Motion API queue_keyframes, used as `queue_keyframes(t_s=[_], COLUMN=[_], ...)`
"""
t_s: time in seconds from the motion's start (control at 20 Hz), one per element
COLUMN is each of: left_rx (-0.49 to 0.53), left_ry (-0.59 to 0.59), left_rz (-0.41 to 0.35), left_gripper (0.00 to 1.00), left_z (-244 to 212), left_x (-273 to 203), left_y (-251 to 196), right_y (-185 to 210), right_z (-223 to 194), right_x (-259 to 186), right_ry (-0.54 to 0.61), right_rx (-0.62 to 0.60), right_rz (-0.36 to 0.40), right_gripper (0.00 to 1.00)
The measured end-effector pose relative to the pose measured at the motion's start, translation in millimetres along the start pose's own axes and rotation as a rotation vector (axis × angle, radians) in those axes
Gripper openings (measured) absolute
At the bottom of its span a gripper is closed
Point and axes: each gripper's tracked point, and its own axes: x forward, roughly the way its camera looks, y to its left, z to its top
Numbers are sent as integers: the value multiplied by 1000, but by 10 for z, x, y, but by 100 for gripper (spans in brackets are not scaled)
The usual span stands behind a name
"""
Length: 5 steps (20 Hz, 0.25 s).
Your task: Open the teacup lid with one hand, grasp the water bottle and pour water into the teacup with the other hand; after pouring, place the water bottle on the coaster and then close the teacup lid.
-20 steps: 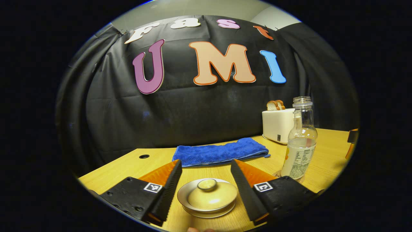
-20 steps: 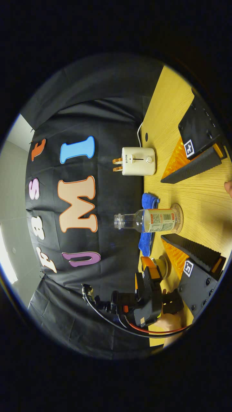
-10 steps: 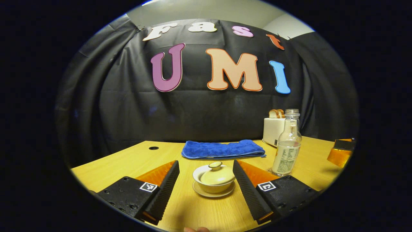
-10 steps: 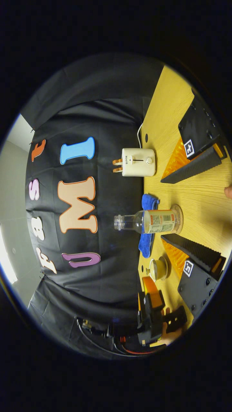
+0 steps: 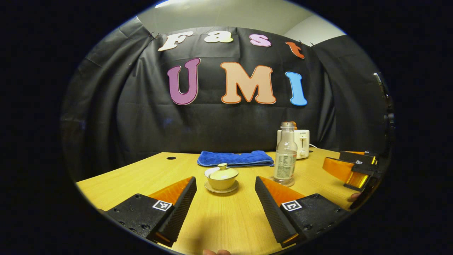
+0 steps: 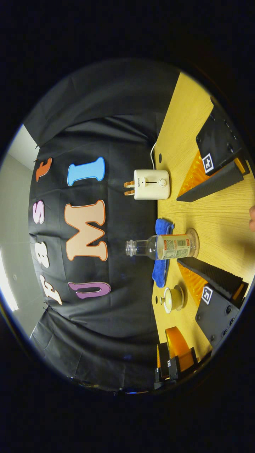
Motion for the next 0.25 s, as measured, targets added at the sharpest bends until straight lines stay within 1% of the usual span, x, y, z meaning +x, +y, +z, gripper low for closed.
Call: queue_keyframes(t_s=[0.15,0.25], left_rx=[2,2], left_ry=[0,2], left_rz=[13,10], left_gripper=[96,96], left_z=[9,6], left_x=[-105,-122], left_y=[-84,-125], right_y=[32,82], right_z=[2,5], right_x=[-112,-170], right_ry=[-1,0], right_rx=[-1,-1], right_rz=[-19,-17], right_gripper=[93,93])
